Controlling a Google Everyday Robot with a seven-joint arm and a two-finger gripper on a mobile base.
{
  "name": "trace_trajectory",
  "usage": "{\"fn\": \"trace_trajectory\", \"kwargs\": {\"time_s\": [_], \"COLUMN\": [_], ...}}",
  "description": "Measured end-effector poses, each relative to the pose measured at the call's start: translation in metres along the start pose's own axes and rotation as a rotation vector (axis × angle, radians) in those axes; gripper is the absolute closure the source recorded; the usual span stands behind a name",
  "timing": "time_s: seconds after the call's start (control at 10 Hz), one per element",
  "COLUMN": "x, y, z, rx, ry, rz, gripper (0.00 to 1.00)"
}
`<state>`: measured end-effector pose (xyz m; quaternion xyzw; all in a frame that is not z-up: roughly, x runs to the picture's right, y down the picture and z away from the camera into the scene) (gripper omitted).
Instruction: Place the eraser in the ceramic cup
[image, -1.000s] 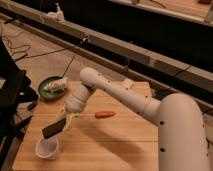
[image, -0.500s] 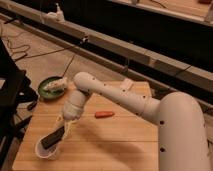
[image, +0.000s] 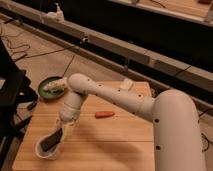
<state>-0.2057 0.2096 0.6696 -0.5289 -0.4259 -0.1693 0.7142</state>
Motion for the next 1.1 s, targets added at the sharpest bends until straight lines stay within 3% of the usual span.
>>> {"fn": "trace_trajectory", "kwargs": {"time_s": [0.2,1.1], "x": [0.002,-0.009], "y": [-0.005,-0.009], "z": [0.001,0.009], "rx": [-0.003,-0.019], "ry": [0.018,0.013], "rz": [0.006,-0.012], "gripper": [0.27,0.26]}}
